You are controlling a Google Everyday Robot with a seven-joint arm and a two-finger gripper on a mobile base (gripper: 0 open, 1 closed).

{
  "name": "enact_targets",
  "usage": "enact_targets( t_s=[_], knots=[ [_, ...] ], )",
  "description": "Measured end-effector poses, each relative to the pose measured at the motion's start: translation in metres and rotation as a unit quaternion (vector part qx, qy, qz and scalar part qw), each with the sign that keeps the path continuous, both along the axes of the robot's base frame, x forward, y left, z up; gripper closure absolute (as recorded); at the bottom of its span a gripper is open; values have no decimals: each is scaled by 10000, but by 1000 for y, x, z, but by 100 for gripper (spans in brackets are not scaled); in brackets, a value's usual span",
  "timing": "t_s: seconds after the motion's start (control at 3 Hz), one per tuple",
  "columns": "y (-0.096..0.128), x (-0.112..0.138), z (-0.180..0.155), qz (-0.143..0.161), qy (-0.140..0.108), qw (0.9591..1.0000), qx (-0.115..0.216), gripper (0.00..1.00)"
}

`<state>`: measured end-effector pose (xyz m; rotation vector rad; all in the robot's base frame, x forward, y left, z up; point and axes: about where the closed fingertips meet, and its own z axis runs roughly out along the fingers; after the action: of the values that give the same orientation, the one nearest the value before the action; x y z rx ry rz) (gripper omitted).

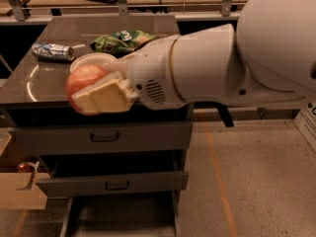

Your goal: Place apple into bottom drawer

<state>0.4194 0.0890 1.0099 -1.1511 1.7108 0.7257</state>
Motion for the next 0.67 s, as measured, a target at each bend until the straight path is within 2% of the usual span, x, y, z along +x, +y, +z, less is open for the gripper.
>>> enact_targets(
  t_s=[0.33, 0.67],
  knots=[
    [28, -70, -2, 114, 213, 9997, -41, 100],
    [23, -91, -34, 54, 428, 9990, 123, 100]
  ],
)
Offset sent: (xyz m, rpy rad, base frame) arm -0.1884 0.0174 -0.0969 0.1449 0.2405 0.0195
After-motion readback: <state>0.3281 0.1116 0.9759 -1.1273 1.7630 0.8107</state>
